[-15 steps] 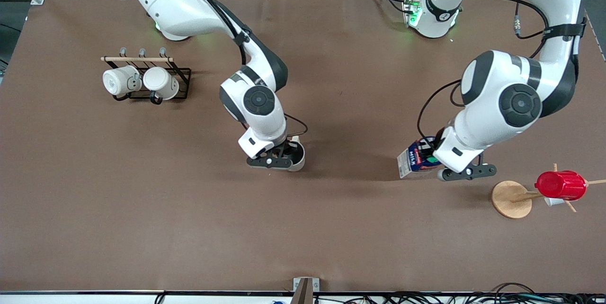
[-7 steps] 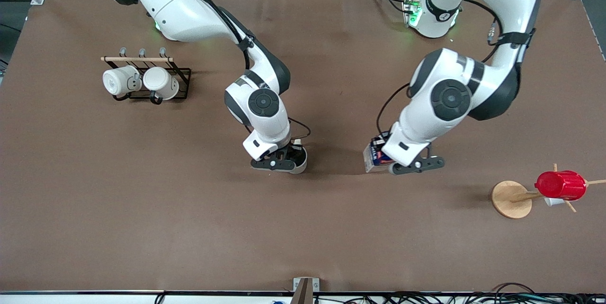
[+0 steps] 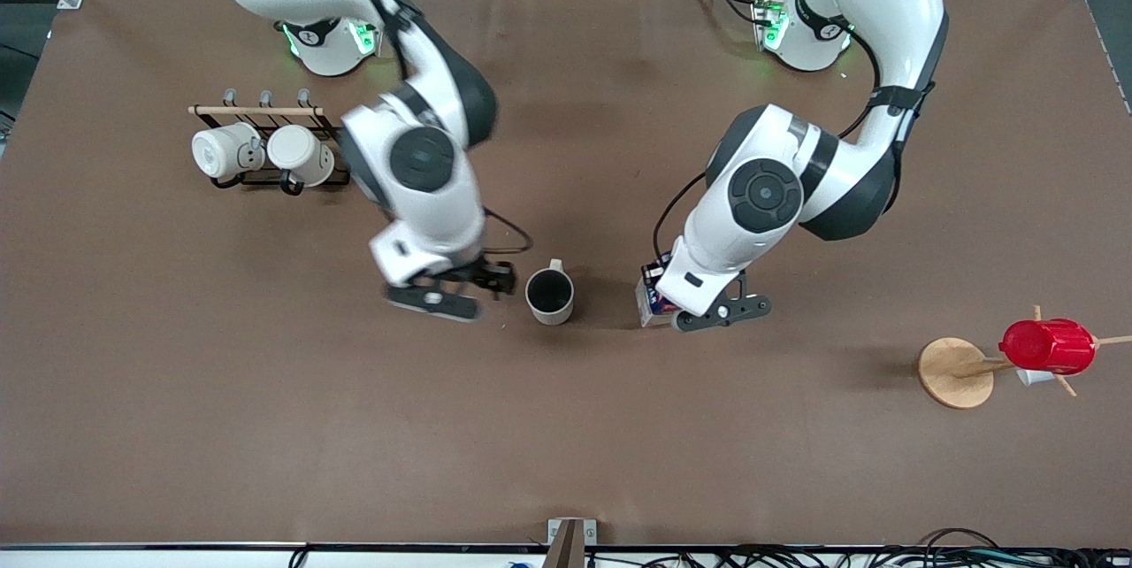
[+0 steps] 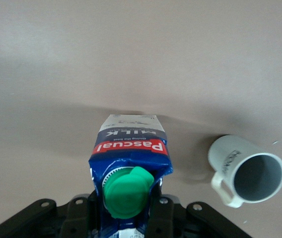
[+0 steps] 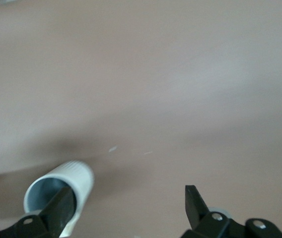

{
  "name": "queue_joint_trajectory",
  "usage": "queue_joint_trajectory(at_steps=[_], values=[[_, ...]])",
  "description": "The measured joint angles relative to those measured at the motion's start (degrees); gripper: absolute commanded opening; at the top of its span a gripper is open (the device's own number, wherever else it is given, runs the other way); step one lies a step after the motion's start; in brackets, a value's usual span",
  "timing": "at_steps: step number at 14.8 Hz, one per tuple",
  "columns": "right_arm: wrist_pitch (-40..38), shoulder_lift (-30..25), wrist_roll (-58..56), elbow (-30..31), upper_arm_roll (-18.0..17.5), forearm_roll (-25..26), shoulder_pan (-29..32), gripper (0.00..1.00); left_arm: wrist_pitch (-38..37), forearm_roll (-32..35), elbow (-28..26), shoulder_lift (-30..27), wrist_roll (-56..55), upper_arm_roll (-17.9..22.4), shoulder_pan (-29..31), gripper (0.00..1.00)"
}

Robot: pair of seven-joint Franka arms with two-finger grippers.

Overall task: Place cup and milk on table
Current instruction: 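Set the carton beside the mug with the left gripper while the right gripper withdraws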

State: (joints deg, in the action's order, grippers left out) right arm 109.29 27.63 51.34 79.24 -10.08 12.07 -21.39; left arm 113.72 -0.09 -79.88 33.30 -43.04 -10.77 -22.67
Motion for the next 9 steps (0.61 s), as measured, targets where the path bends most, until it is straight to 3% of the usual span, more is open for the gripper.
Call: queue_joint_trajectory(at_steps=[3,7,9], values=[[-6.39,-9.11,-5.62,0.28,0.03,0.07,9.21,1.0,1.89,0.0,1.78,2.11,-2.28,-0.03,-2.47,0.3],[-14.13,-16.2,-19.21,1.12,0.31,-0.77,19.54,1.0,3.59,0.0,4.86,5.16,-7.67,0.05,-6.05,0.3],[-16.5,-18.92,-25.37,1.32,2.86,-4.03,21.89,1.0,4.23,0.0,7.11,7.35,-9.53,0.52,-7.86,0.3]])
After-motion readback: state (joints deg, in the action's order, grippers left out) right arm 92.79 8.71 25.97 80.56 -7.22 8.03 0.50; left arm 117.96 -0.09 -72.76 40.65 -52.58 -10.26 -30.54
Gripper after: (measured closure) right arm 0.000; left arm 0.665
